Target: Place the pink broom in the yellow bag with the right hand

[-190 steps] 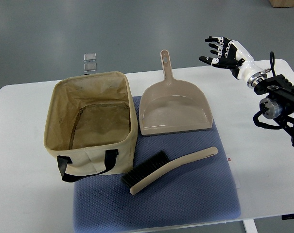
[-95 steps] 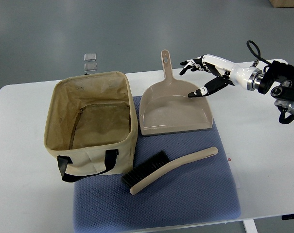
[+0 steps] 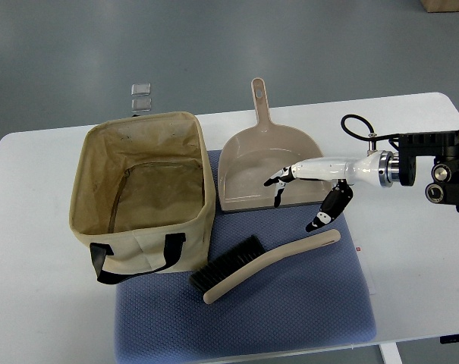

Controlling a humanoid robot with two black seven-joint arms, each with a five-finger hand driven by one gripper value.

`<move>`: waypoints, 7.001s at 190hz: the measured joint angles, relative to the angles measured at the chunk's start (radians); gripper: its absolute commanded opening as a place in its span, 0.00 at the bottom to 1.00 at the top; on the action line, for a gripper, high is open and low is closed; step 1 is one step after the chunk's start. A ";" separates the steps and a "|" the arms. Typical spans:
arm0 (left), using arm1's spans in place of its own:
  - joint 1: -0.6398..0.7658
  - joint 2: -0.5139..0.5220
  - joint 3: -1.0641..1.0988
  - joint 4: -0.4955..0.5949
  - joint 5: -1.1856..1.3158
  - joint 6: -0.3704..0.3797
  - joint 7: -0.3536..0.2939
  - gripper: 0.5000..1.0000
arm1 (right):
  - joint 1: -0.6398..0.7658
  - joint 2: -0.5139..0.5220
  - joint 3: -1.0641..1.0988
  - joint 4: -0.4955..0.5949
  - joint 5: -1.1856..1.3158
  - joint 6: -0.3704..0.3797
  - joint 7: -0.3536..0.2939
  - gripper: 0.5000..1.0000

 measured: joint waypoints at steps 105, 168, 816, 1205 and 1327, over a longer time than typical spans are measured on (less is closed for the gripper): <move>0.000 0.000 0.000 0.000 0.000 0.000 0.000 1.00 | -0.124 0.025 0.008 -0.022 -0.215 -0.128 -0.069 0.86; 0.000 0.000 0.000 0.000 0.000 0.000 0.000 1.00 | -0.160 0.059 0.012 -0.038 -0.249 -0.160 -0.079 0.86; 0.000 0.000 -0.001 0.000 0.000 0.000 0.000 1.00 | 0.025 0.160 0.691 -0.453 -0.269 0.310 0.037 0.00; 0.001 0.000 -0.001 0.000 0.000 0.000 0.000 1.00 | -0.509 0.443 1.170 -0.750 0.547 0.183 0.006 0.85; 0.000 0.000 -0.001 0.000 0.000 0.000 0.000 1.00 | -0.555 0.505 1.237 -0.757 0.850 0.173 0.014 0.86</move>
